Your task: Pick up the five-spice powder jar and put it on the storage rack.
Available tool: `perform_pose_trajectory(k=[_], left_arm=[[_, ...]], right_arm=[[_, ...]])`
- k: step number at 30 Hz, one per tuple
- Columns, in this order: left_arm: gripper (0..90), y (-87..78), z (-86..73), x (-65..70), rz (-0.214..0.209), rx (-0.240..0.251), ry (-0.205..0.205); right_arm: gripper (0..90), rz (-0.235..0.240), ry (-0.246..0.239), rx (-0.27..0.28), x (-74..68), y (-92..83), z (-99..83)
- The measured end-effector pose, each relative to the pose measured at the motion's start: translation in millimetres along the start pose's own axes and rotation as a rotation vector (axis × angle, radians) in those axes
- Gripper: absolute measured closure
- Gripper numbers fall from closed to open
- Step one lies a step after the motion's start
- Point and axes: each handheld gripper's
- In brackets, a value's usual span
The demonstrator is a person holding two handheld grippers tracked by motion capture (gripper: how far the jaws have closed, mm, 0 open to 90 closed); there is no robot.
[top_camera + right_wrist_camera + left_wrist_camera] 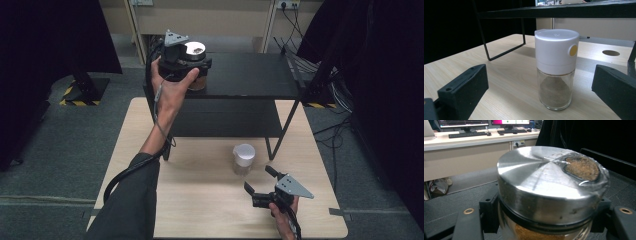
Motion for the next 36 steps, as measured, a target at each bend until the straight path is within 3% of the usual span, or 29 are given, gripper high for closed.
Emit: perform_pose_trajectory(k=[2,7,12,26,36], left_arm=[[27.3,-1.5,-2.7,-1.1,-0.003,0.020,-0.016],[7.9,-6.0,-2.3,-2.0,-0.009,0.047,-0.036],[0.5,-10.2,-2.0,1.0,0.003,0.066,-0.038],[1.5,-26.5,-5.2,2.1,-0.044,0.084,-0.034],[1.7,-47.4,-14.1,3.3,-0.053,0.112,-0.004]], right_arm=[[0.9,0.001,-0.001,-0.001,-0.2,0.2,0.0],[0.9,0.002,-0.001,-0.003,-0.6,0.5,0.0],[0.9,0.002,0.000,-0.004,-0.5,0.6,0.0],[0.9,0.000,-0.001,-0.004,-1.0,0.7,-0.2],[0.9,-0.002,-0.002,-0.006,-1.6,0.6,0.0]])
Point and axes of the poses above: each handheld gripper's, and its own axes: y roughly forward along the jaws, z roughly out of its top, x roughly to its right, and after that the axes turned 14 degrees about x, right-handed
